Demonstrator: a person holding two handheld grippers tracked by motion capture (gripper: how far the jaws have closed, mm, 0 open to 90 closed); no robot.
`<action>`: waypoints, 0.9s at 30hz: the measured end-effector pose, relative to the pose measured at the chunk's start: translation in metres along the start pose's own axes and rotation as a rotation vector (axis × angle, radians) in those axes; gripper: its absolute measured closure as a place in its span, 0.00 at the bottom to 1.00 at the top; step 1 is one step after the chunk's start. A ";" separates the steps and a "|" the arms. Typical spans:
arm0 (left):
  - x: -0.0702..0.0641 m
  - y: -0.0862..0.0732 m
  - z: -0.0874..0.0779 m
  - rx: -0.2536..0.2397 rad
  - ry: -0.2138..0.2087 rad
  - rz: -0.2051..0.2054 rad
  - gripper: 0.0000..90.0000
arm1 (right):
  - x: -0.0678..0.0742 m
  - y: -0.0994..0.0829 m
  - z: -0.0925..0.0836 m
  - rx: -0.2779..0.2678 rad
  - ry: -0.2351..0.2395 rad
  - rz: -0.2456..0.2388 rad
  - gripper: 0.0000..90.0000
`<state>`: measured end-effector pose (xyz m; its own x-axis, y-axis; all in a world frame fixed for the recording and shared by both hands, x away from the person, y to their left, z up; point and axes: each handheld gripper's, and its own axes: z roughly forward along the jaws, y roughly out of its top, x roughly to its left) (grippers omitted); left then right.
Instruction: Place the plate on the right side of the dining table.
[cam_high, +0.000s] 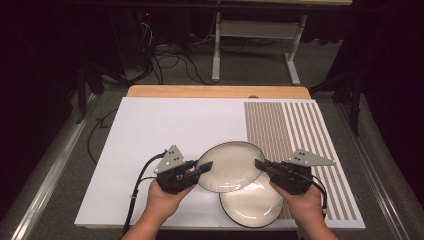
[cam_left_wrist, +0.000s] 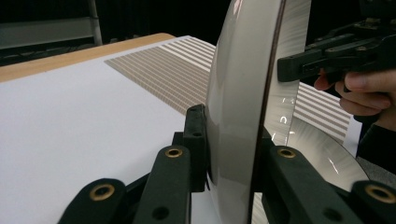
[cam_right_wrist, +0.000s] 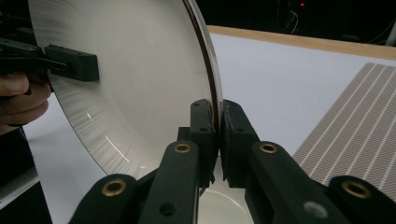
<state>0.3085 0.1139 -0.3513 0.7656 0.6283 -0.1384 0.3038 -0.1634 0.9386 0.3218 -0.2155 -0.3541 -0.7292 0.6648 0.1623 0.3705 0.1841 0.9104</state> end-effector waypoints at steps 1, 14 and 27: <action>0.000 0.003 0.003 -0.002 0.001 0.003 0.86 | -0.003 0.001 -0.002 -0.008 -0.006 -0.001 0.96; -0.006 0.037 0.059 0.022 -0.040 0.032 0.85 | -0.042 0.012 -0.033 -0.047 -0.099 0.004 0.96; -0.017 0.064 0.130 0.070 -0.078 0.092 0.84 | -0.085 0.003 -0.069 -0.094 -0.217 0.046 0.96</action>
<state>0.3889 -0.0057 -0.3298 0.8327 0.5479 -0.0796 0.2674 -0.2722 0.9244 0.3456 -0.3213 -0.3393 -0.5684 0.8127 0.1282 0.3377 0.0885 0.9371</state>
